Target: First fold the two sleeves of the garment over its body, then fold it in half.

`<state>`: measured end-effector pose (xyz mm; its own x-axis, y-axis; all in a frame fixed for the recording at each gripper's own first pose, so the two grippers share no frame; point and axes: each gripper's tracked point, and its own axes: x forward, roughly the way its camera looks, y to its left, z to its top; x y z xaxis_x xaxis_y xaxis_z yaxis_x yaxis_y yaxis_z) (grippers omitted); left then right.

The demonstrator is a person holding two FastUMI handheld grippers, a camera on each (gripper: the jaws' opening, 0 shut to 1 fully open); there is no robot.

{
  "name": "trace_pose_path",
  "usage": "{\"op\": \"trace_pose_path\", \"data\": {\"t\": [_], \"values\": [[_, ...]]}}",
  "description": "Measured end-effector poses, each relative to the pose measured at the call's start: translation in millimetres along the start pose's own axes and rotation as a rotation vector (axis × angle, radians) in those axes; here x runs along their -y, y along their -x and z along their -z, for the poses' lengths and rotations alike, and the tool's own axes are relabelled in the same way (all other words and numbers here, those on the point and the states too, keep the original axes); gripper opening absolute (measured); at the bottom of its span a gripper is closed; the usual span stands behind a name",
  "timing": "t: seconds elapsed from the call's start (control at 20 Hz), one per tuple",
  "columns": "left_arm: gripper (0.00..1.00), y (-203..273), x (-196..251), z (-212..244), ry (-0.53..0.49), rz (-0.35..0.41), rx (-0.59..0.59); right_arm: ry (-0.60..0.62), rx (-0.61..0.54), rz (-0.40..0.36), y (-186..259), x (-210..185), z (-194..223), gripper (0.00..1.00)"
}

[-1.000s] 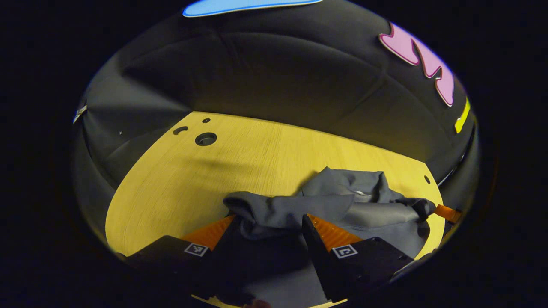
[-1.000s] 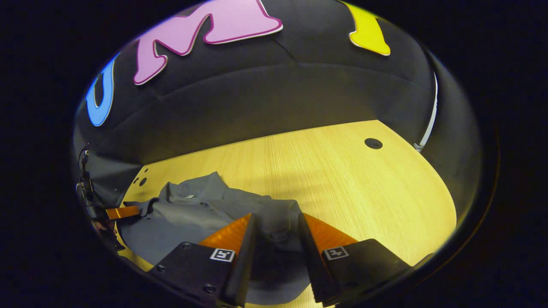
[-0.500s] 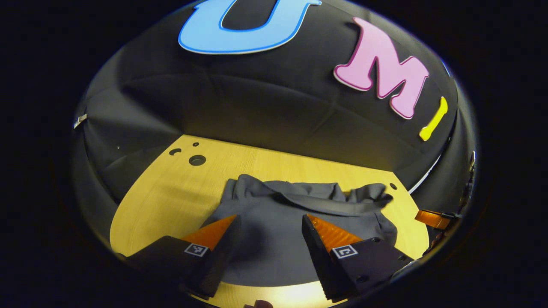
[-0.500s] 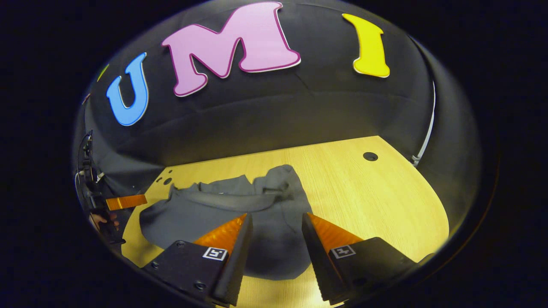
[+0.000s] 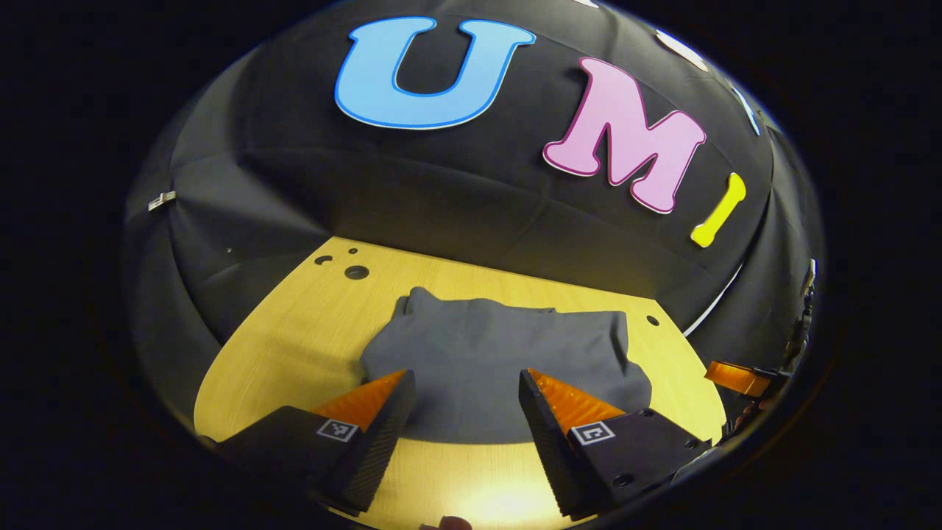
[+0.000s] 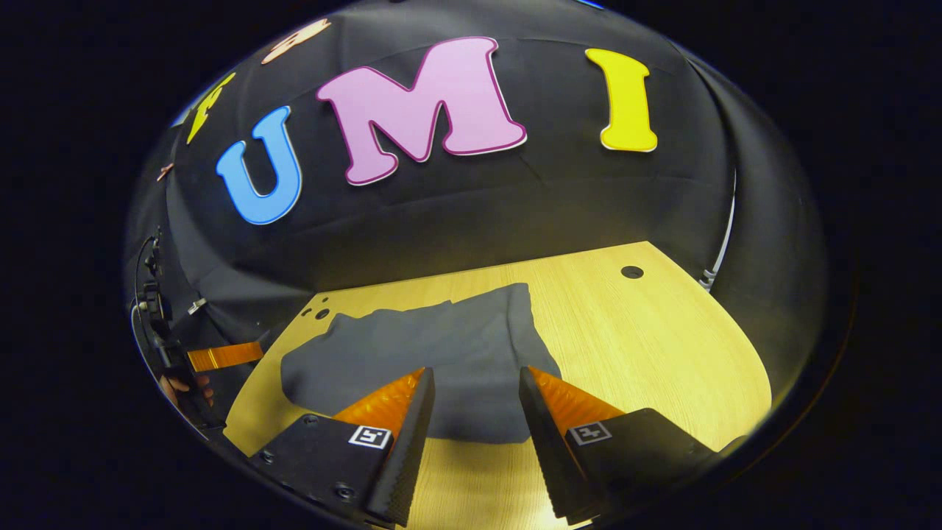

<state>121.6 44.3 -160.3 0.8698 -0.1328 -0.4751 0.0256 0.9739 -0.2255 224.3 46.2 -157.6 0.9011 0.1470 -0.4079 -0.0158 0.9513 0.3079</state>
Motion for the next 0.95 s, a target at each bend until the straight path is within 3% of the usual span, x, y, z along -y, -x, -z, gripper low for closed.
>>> {"op": "trace_pose_path", "data": {"t": [0.35,0.75,0.95], "values": [[0.90,47.8,2.2,43.2,-0.020,0.011,-0.025,0.045,-0.045,-0.054,39.6,-26.6,39.5,0.72],[0.89,64.5,-8.2,64.0,-0.050,-0.035,-0.063,0.024,-0.110,-0.112,32.4,-42.2,59.2,0.72],[0.89,66.9,-5.6,70.6,-0.048,-0.043,-0.070,0.044,-0.147,-0.099,28.2,-34.8,60.9,0.75]]}}
